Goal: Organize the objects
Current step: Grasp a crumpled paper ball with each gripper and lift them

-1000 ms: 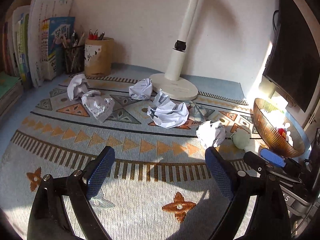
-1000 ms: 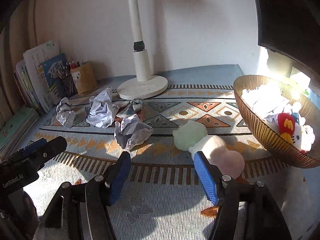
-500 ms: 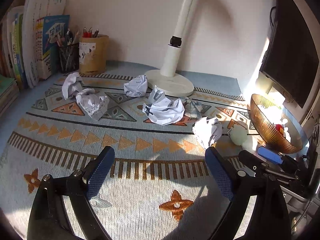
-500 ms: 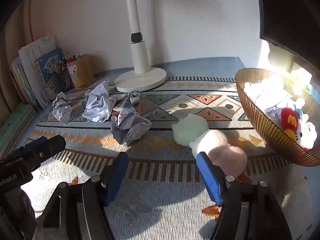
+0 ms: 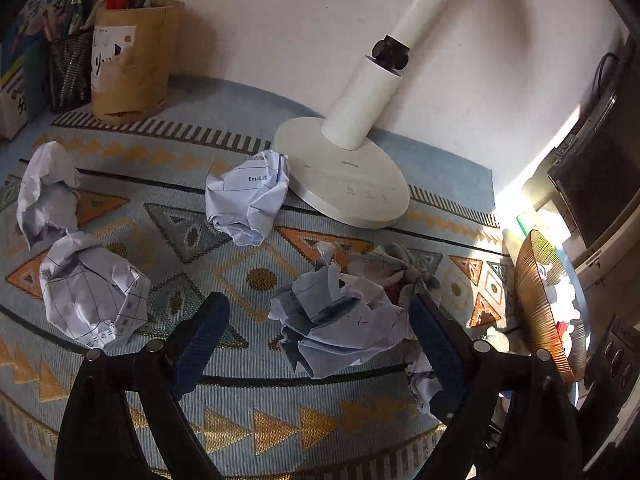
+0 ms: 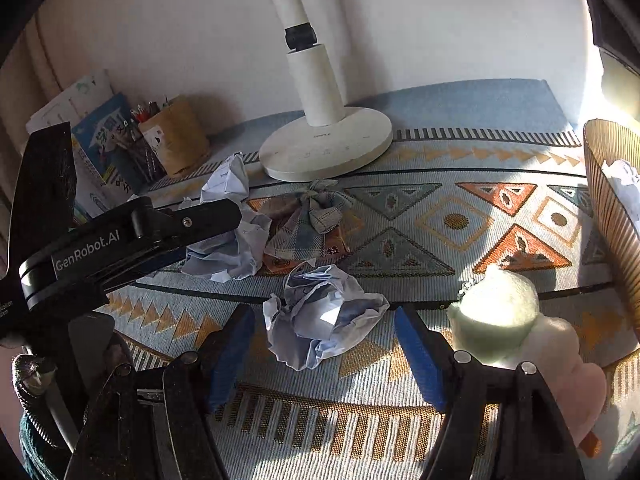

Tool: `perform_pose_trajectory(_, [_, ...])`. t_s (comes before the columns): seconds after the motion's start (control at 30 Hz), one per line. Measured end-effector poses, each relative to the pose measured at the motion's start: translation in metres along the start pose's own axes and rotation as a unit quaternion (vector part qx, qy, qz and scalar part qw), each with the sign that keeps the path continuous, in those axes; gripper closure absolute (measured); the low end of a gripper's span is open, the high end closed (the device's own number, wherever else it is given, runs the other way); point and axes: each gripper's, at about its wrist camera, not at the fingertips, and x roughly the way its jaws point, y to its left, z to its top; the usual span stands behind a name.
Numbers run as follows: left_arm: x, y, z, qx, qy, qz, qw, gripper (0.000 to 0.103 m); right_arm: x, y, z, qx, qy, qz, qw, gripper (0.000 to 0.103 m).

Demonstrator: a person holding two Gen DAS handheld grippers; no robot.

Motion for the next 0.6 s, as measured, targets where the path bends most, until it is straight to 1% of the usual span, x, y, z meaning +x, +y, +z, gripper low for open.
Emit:
perform_pose_trajectory(0.03, [0.002,0.004,-0.003,-0.007,0.001,-0.015,0.9999,0.016,0.004,0.003,0.001,-0.006,0.009,-0.011,1.000,0.035])
perform_pose_trajectory(0.07, [0.005,0.006,-0.005,-0.015,0.009,-0.026,0.9995,0.030,0.004,0.005,0.002,-0.011,0.003,-0.023,1.000,0.038])
perform_pose_trajectory(0.1, [0.008,0.007,-0.005,-0.018,0.017,-0.029,0.9993,0.037,0.003,0.006,0.002,-0.012,-0.004,-0.031,0.999,0.045])
perform_pose_trajectory(0.13, [0.010,0.007,-0.004,-0.019,0.017,-0.034,0.9991,0.041,0.002,0.008,0.001,-0.015,-0.008,-0.034,0.999,0.048])
perform_pose_trajectory(0.2, [0.010,0.006,-0.004,-0.018,0.014,-0.036,0.9991,0.043,-0.003,0.010,0.000,-0.023,-0.022,-0.035,0.999,0.051])
perform_pose_trajectory(0.27, [0.007,0.002,-0.006,-0.009,0.009,-0.033,0.9994,0.047,-0.006,0.012,0.000,-0.028,-0.031,-0.034,0.999,0.051])
perform_pose_trajectory(0.33, [0.003,-0.003,-0.008,0.006,0.001,-0.024,0.9997,0.048,-0.009,0.013,-0.001,-0.032,-0.038,-0.028,0.998,0.051])
perform_pose_trajectory(0.4, [-0.005,-0.009,-0.012,0.020,-0.011,-0.008,0.9997,0.048,-0.017,0.013,-0.004,-0.031,-0.049,-0.028,0.998,0.051])
perform_pose_trajectory(0.43, [-0.010,-0.012,-0.016,0.024,-0.015,-0.004,0.9996,0.048,-0.023,0.012,-0.007,-0.031,-0.054,-0.030,0.998,0.051])
perform_pose_trajectory(0.5, [-0.027,-0.019,-0.028,0.031,-0.020,-0.011,0.9992,0.048,-0.039,0.008,-0.017,-0.028,-0.060,-0.032,0.997,0.051])
perform_pose_trajectory(0.6, [-0.055,-0.032,-0.053,0.054,-0.038,-0.006,0.9978,0.048,-0.064,0.002,-0.039,-0.030,-0.067,-0.029,0.997,0.051])
